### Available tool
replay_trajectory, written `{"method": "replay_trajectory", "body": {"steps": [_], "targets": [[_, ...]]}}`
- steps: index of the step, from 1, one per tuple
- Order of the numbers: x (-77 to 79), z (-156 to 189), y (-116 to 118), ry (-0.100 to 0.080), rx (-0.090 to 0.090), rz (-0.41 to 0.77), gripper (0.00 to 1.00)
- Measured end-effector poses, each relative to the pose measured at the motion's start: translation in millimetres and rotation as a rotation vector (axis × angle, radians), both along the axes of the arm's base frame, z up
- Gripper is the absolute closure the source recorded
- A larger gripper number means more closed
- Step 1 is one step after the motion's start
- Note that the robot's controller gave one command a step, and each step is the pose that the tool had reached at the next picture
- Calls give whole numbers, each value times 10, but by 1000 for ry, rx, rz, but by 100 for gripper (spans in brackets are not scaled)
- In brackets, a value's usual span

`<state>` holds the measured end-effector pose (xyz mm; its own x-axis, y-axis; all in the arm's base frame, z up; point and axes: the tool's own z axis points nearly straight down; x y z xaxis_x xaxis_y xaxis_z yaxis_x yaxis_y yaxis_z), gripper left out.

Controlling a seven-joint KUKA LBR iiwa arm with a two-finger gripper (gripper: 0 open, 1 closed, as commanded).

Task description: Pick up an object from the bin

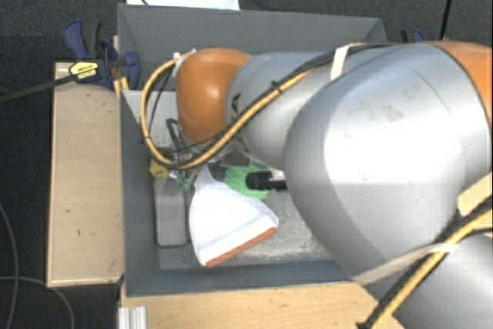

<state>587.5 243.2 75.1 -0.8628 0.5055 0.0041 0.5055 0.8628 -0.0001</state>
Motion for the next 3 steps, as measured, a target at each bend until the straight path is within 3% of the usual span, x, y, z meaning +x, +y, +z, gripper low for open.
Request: {"method": "replay_trajectory", "body": {"steps": [3], "targets": [[-12, 408, -13, -4, -1, 1, 100]]}}
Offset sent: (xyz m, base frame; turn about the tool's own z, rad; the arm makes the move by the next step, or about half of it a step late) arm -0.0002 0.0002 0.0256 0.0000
